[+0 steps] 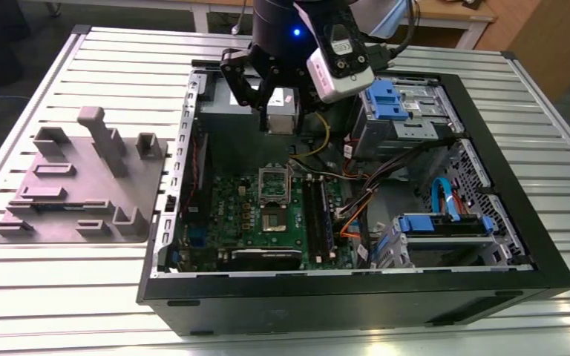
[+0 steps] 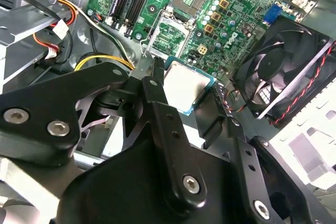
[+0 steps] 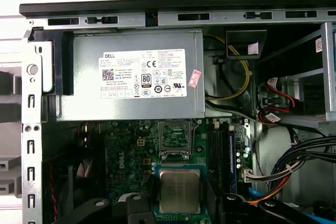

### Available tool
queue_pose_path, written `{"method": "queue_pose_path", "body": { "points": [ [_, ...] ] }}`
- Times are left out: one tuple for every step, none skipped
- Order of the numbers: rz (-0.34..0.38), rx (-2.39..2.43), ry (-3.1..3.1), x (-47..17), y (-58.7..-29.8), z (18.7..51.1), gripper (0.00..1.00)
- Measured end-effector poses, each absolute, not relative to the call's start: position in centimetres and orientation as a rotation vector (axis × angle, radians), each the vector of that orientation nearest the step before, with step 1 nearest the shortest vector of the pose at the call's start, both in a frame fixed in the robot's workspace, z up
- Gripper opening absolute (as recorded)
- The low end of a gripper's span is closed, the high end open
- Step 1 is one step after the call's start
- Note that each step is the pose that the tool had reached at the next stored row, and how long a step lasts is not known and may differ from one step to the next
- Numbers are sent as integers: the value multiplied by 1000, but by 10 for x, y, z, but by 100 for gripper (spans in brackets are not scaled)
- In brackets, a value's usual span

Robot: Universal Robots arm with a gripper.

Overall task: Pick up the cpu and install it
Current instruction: 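Place the cpu into insertion slot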

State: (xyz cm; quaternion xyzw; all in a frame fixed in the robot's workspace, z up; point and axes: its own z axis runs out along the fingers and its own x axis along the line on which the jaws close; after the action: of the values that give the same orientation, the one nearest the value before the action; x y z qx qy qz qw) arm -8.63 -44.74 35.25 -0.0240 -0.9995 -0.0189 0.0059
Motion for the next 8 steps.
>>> {"method": "queue_pose_path", "body": {
  "points": [
    [-59,-75,-3128,-86,-447,352,47],
    [-59,-75,-3128,-86,-447,353,47],
    [-59,-75,-3128,-86,-447,353,47],
    [-59,-75,-3128,-86,-447,353,47],
    [-59,-75,-3128,-86,-447,352,47],
    [-59,-75,-3128,-86,-447,353,47],
    [-59,-75,-3128,-86,-447,352,47],
    [-60,-75,-3128,-86,-447,351,47]
  ]
}}
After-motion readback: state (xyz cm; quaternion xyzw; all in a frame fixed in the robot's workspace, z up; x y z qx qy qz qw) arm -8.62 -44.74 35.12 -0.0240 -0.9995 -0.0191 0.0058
